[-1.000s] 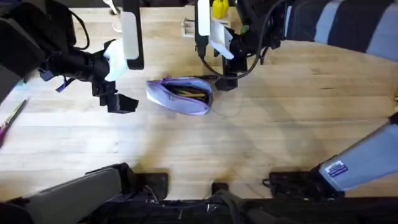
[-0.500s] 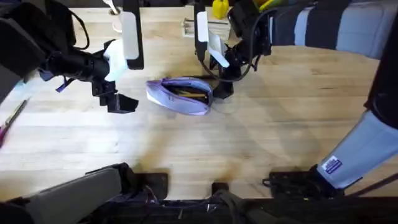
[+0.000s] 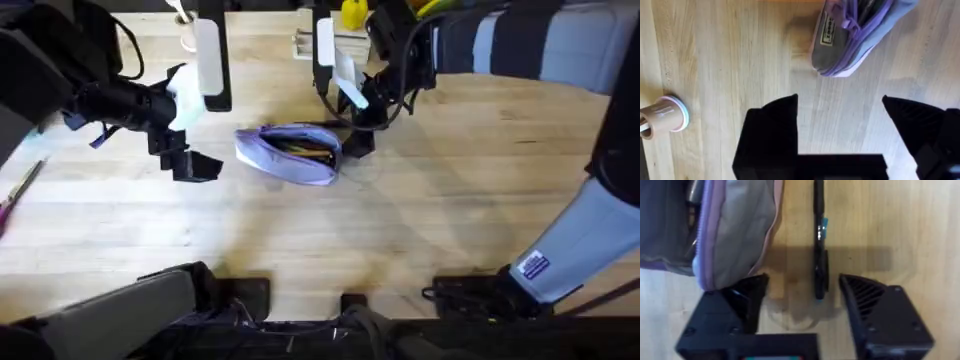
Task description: Unzip the bag, pick up the pens from the table one at a time and place them inside, then zip the bag closed.
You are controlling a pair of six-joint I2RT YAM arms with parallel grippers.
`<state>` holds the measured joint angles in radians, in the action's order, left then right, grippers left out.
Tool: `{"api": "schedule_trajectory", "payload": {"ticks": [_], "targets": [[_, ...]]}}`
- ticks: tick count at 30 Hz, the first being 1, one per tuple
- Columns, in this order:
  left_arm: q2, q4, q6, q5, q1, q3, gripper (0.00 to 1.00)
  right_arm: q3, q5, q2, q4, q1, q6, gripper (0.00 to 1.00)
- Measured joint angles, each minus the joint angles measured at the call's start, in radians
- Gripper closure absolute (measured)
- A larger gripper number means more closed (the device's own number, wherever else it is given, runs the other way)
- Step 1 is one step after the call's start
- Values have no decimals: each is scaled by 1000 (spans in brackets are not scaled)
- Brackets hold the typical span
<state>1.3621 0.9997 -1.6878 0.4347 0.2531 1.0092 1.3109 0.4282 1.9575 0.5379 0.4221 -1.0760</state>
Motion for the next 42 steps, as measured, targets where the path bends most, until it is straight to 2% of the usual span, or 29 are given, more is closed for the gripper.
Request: {"api": "schedule_trajectory", "payload": {"ticks": [2,6,7,21,32,42], "targets": [[0,0,0,0,0,0,7,0,3,1,14,1,3,278],[0,4,0,0,0,0,8,0,2,4,-2,3,5,847],[0,4,0,0,0,0,7,3,3,3,-4,3,8,930],[0,4,0,10,0,0,7,8,-48,-25,9,5,6,956],[0,4,0,11,0,0,7,6,-72,-337,26,5,6,967],[0,4,0,11,0,0,7,6,-76,-487,254,5,74,968]]}}
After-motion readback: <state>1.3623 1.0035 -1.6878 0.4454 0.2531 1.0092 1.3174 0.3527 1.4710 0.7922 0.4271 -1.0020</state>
